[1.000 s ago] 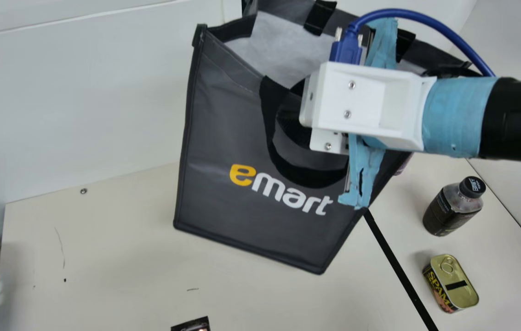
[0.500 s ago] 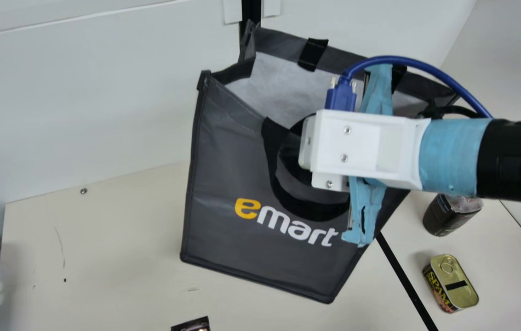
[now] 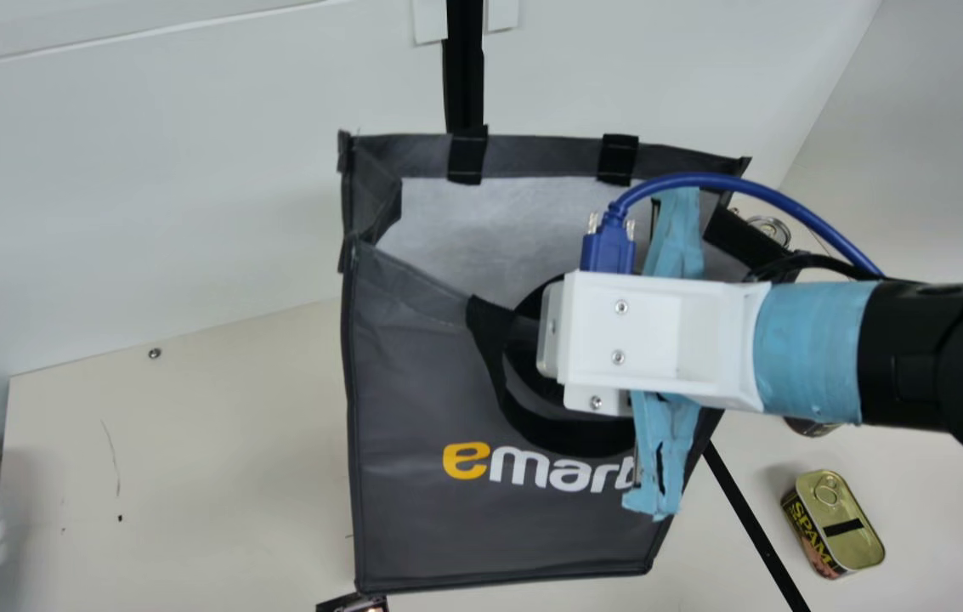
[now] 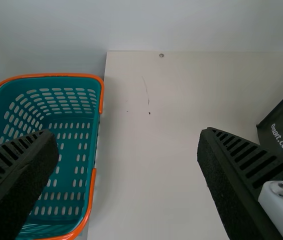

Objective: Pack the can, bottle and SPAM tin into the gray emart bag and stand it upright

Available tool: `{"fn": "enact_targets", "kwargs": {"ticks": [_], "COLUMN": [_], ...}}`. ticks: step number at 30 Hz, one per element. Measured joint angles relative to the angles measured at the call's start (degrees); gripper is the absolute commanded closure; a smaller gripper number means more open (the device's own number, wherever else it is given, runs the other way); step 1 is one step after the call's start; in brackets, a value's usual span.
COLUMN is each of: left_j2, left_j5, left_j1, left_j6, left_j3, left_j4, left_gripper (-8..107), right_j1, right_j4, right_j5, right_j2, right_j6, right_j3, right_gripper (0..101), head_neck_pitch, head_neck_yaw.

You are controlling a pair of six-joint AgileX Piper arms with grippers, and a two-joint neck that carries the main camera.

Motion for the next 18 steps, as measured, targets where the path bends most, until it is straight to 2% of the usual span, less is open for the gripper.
{"fn": "enact_targets", "kwargs": {"ticks": [17,18], "left_j2": [0.0,0.0], "left_j5": [0.0,0.0], "left_j1": [0.0,0.0], "left_j6": [0.0,0.0], "left_j3": [0.0,0.0], "left_j4": [0.0,0.0], "left_gripper": [9,9], "right_j1": [5.4,5.8], "right_j4": [-1.5,-1.7], "right_j5": [0.1,0.1], "right_j2": [-3.4,-3.7], "right_j6": [5.5,5.9], "right_j3": [4.1,4.4], "right_gripper": [101,98], "head_neck_pitch": [0.0,0.0], "head_neck_yaw": [0.1,0.0]}}
